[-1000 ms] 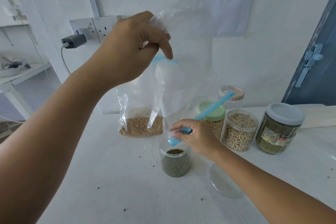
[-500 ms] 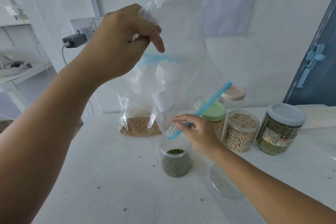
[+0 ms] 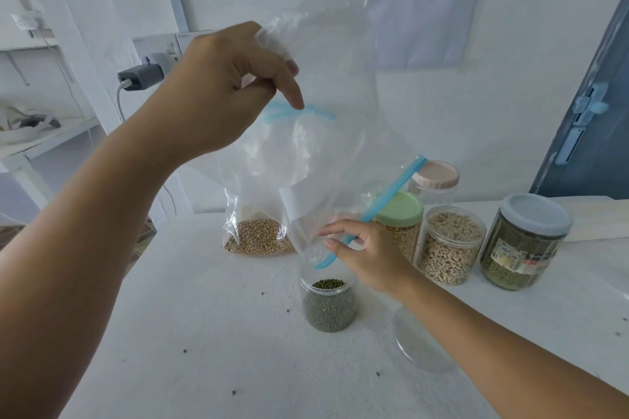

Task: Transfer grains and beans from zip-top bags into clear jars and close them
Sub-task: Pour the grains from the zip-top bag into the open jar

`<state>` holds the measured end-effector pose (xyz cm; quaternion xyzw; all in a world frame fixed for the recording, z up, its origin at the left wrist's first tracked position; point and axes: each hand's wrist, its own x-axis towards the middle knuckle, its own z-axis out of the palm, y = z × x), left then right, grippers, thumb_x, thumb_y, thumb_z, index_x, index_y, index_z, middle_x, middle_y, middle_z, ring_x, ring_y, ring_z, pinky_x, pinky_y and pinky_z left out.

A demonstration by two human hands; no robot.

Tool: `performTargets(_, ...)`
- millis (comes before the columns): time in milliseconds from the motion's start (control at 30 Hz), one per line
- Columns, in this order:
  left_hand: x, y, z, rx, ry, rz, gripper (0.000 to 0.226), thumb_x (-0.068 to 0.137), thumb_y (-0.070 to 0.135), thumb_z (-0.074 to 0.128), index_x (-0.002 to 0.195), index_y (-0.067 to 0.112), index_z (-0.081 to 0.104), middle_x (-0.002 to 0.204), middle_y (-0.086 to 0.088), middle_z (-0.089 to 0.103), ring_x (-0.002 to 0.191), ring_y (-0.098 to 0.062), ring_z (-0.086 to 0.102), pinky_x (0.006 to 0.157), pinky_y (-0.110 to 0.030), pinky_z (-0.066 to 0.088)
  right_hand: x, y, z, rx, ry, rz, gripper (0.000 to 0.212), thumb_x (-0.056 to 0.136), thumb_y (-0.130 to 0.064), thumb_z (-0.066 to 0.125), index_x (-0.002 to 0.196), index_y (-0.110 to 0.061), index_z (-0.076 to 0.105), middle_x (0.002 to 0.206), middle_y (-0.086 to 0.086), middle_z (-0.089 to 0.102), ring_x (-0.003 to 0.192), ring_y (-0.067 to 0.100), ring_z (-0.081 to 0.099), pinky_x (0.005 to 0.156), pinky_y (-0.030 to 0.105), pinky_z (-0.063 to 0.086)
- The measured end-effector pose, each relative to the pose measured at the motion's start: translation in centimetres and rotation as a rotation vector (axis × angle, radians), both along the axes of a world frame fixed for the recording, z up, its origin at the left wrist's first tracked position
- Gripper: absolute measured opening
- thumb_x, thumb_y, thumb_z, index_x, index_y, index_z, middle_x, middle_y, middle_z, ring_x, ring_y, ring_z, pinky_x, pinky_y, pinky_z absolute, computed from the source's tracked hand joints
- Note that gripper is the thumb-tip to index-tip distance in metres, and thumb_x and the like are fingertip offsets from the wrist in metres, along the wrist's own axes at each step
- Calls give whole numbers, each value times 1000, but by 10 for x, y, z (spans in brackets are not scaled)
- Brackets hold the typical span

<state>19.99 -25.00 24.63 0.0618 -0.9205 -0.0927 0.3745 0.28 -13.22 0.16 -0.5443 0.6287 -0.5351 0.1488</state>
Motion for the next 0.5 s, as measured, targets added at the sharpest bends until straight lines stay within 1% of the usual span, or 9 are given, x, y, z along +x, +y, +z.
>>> performTargets(33,1,-2,0,10,-2,5,45,96,-3,55,92,36,78,113,-1,69,113,-6,65,105,-26,49,-1,0,-1,5,-19,3,22,97,-17,72,105,-36,80,109,-24,73,120,1,61,103,22,45)
performTargets(100,3,-5,-2,31,-8,16,47,96,-3,56,90,39,76,115,1,70,114,-4,64,106,-23,48,-1,1,-2,52,-18,16,24,98,-13,70,101,-35,79,103,-23,75,104,2,67,88,18,48)
performTargets(167,5,-7,-6,65,-24,19,50,97,-4,56,89,41,75,118,4,71,115,1,63,104,-13,45,-1,1,-2,66,19,-8,23,99,-12,69,101,-33,80,99,-22,76,95,4,69,80,15,48)
performTargets(233,5,-6,-13,97,-59,14,52,97,-7,55,88,40,77,122,8,70,118,5,61,103,-6,41,-2,1,-1,35,7,-69,22,99,-11,68,102,-29,80,97,-24,76,92,2,69,77,14,49)
performTargets(300,4,-6,-20,118,-89,20,55,96,-9,54,87,39,78,124,10,70,119,4,61,104,-6,40,-2,1,2,80,38,-66,24,97,-9,69,97,-30,81,94,-25,76,86,-2,68,75,12,47)
performTargets(367,4,-8,-24,130,-95,28,56,96,-11,53,87,38,79,125,10,71,119,4,60,104,-5,39,-1,1,-1,122,78,-57,27,97,-7,68,95,-31,81,94,-24,76,91,-1,68,79,12,47)
performTargets(400,4,-8,-24,134,-85,34,54,96,-11,53,87,36,79,124,10,71,118,6,60,103,-4,39,-1,1,-2,121,73,-69,28,97,-7,67,94,-31,81,94,-24,76,94,0,68,82,14,49)
performTargets(500,6,-8,-24,137,-48,47,45,97,-6,60,89,33,80,118,8,72,111,9,62,97,-3,41,-2,3,-2,104,66,-74,21,95,-9,72,93,-29,81,91,-24,76,94,2,70,85,17,53)
